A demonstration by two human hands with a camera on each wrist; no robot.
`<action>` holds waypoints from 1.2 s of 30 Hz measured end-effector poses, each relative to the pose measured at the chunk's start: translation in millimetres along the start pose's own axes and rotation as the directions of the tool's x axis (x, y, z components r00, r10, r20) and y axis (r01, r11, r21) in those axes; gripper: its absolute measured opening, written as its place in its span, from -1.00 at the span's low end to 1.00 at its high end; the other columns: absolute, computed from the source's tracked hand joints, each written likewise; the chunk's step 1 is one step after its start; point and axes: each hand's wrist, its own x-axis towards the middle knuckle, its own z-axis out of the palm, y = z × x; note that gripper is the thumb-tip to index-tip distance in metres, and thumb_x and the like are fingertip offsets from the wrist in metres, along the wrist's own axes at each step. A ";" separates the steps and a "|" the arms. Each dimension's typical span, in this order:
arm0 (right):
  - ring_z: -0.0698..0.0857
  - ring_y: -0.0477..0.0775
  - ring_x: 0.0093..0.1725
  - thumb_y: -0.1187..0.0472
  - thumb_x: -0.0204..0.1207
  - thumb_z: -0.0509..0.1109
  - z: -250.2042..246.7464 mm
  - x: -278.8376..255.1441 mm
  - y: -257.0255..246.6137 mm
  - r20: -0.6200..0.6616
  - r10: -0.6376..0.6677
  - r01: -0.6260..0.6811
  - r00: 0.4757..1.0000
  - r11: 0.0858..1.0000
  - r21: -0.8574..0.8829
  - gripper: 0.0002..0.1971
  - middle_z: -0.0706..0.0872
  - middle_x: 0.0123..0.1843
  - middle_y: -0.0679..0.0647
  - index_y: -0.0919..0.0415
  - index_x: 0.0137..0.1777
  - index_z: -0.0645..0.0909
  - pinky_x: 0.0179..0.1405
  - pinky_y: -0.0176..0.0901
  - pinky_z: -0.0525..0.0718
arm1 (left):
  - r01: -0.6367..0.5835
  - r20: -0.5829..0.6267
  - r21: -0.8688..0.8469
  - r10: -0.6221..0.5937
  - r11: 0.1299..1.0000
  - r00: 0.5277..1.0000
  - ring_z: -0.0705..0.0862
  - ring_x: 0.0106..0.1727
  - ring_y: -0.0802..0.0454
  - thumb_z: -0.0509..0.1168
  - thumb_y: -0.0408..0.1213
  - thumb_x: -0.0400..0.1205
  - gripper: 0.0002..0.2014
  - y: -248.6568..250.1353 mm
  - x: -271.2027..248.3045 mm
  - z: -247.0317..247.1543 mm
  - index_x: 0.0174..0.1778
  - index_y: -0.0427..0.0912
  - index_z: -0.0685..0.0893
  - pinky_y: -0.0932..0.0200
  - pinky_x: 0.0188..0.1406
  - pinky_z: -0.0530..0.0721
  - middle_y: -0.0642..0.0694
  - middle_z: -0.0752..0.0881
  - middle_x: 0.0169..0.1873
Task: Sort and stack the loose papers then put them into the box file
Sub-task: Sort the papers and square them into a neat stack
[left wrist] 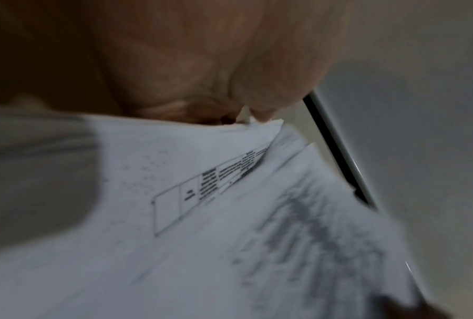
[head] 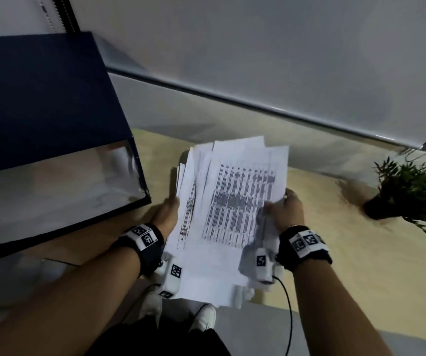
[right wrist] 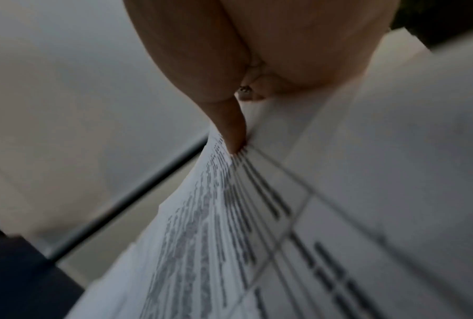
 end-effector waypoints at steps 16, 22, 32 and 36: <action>0.28 0.33 0.47 -0.22 0.25 0.57 67.8 -28.9 53.2 -0.272 0.443 -0.516 0.854 0.789 -0.333 0.11 0.27 0.52 0.30 0.40 0.58 0.09 0.42 0.18 0.31 | -0.372 -0.245 0.216 0.418 0.903 0.875 0.65 0.18 -0.19 0.22 -0.39 0.71 -0.69 55.9 -43.2 -8.1 0.37 -0.31 0.42 0.10 0.00 0.49 -0.31 0.67 0.14; 0.16 0.35 0.57 -0.14 0.32 0.56 81.3 -18.8 39.8 -0.173 0.337 -0.377 0.925 0.863 -0.337 0.17 0.11 0.66 0.21 0.31 0.69 -0.13 0.48 0.35 0.27 | -0.531 -0.387 0.293 0.607 0.795 0.694 0.70 -0.22 -0.36 0.21 -0.30 0.71 -0.86 95.6 -63.0 -28.4 0.15 -0.19 0.46 -0.03 -0.36 0.61 -0.27 0.74 -0.24; 0.43 0.33 0.44 -0.07 0.31 0.62 106.8 -24.8 13.7 -0.169 0.436 -0.468 0.884 0.828 -0.309 0.19 0.32 0.51 0.40 0.55 0.62 -0.08 0.40 0.13 0.48 | -0.474 -0.484 0.301 0.561 0.827 0.671 0.72 -0.22 -0.34 0.20 -0.31 0.72 -0.81 104.8 -71.5 -30.9 0.23 -0.22 0.47 0.12 -0.39 0.35 -0.21 0.67 -0.35; 0.60 0.36 0.37 0.18 0.61 0.36 88.1 -23.3 21.7 -0.122 0.400 -0.418 0.908 0.880 -0.226 -0.50 0.55 0.42 0.38 0.48 0.40 0.32 0.29 0.07 0.58 | -0.474 -0.448 0.280 0.550 0.835 0.704 0.70 -0.25 -0.38 0.20 -0.29 0.72 -0.80 106.6 -69.5 -25.8 0.25 -0.19 0.46 0.05 -0.41 0.45 -0.18 0.58 -0.38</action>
